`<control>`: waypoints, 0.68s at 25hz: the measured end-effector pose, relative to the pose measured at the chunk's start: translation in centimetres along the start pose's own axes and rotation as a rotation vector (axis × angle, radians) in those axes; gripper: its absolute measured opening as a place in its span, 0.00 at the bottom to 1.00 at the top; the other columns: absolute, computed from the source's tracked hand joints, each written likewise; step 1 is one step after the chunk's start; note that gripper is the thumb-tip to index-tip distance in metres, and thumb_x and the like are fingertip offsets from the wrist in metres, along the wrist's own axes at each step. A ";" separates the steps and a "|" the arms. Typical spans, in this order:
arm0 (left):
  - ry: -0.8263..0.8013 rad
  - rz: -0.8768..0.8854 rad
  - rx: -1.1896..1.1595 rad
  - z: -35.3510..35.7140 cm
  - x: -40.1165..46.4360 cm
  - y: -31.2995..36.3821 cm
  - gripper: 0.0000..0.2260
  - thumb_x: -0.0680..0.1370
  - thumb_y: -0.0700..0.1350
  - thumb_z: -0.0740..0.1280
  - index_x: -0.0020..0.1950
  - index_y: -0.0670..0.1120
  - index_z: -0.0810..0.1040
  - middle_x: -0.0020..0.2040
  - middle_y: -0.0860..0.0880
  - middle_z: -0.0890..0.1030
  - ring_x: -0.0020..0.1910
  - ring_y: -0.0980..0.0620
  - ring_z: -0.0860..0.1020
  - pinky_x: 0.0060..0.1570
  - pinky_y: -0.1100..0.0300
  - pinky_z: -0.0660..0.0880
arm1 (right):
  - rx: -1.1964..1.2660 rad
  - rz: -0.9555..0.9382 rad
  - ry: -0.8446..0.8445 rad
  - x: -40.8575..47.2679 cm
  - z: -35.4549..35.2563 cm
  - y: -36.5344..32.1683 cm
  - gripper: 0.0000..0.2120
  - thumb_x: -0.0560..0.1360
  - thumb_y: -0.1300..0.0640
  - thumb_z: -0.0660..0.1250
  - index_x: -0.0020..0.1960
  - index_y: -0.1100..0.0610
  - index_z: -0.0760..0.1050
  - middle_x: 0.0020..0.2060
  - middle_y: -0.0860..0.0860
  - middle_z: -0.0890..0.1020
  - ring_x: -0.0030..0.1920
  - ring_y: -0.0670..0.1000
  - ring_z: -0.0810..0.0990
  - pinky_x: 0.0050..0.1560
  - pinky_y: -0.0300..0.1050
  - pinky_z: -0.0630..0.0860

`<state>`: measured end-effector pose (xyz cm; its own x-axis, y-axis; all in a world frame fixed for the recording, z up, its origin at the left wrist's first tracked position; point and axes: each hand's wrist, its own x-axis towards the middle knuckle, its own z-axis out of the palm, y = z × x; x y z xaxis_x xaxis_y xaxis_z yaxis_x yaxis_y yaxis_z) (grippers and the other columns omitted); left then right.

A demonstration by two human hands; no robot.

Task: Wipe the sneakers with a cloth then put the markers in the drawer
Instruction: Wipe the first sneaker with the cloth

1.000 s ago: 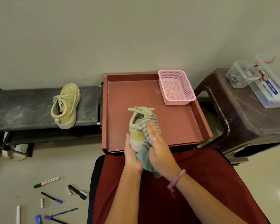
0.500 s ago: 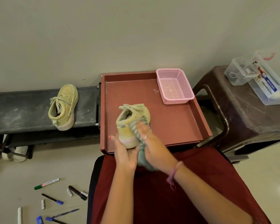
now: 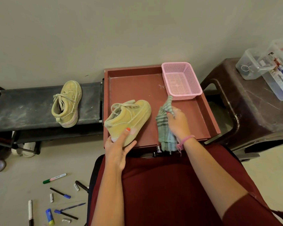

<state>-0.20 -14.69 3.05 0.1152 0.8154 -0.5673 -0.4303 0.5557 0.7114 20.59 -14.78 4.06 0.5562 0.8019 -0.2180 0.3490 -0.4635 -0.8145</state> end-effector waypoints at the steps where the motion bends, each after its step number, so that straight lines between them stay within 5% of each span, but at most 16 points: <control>1: 0.014 0.010 0.037 -0.1 0.2 -0.2 0.13 0.74 0.39 0.73 0.56 0.48 0.77 0.55 0.47 0.83 0.54 0.48 0.83 0.52 0.46 0.80 | -0.100 -0.075 -0.026 0.2 0.9 -0.5 0.21 0.78 0.68 0.54 0.68 0.55 0.71 0.57 0.55 0.79 0.56 0.55 0.79 0.59 0.49 0.75; 4: 0.010 0.007 0.126 -0.3 0.8 -0.7 0.17 0.74 0.41 0.72 0.62 0.45 0.75 0.57 0.46 0.83 0.53 0.49 0.83 0.51 0.49 0.81 | -0.405 -0.249 -0.157 -0.3 4.5 -1.8 0.32 0.75 0.75 0.52 0.76 0.58 0.54 0.75 0.57 0.58 0.75 0.55 0.58 0.73 0.44 0.55; 6: -0.003 0.016 0.189 -0.5 1.1 -1.0 0.15 0.75 0.40 0.71 0.62 0.45 0.76 0.56 0.45 0.83 0.52 0.49 0.83 0.49 0.50 0.81 | -0.520 -0.236 -0.162 -1.6 5.8 -1.6 0.33 0.75 0.76 0.49 0.77 0.60 0.46 0.77 0.59 0.47 0.77 0.56 0.45 0.74 0.46 0.48; 10: -0.057 0.061 0.280 -1.5 2.0 -1.8 0.20 0.72 0.39 0.74 0.63 0.48 0.75 0.56 0.46 0.83 0.54 0.49 0.83 0.53 0.48 0.80 | -0.420 -0.368 -0.212 -7.3 6.8 0.2 0.33 0.76 0.73 0.52 0.77 0.63 0.42 0.76 0.59 0.44 0.77 0.55 0.42 0.72 0.40 0.37; 13: -0.058 0.114 0.549 -1.8 2.5 -2.8 0.30 0.63 0.47 0.82 0.63 0.49 0.76 0.55 0.52 0.84 0.55 0.54 0.82 0.55 0.54 0.79 | -0.455 -0.397 -0.196 -8.1 6.9 2.2 0.31 0.77 0.71 0.53 0.76 0.63 0.43 0.76 0.58 0.46 0.77 0.56 0.44 0.76 0.46 0.42; 17: 0.035 0.230 0.819 -1.1 2.4 -3.3 0.30 0.60 0.47 0.83 0.58 0.54 0.75 0.49 0.58 0.82 0.48 0.63 0.80 0.45 0.70 0.76 | -0.646 -0.357 -0.223 -0.9 5.0 3.3 0.31 0.76 0.74 0.50 0.77 0.61 0.47 0.77 0.58 0.48 0.76 0.61 0.45 0.76 0.50 0.46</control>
<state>0.49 -14.73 -1.15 0.0705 0.9244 -0.3749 0.3456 0.3299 0.8785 17.43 -15.18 -1.17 0.1858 0.9694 -0.1605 0.8880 -0.2355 -0.3950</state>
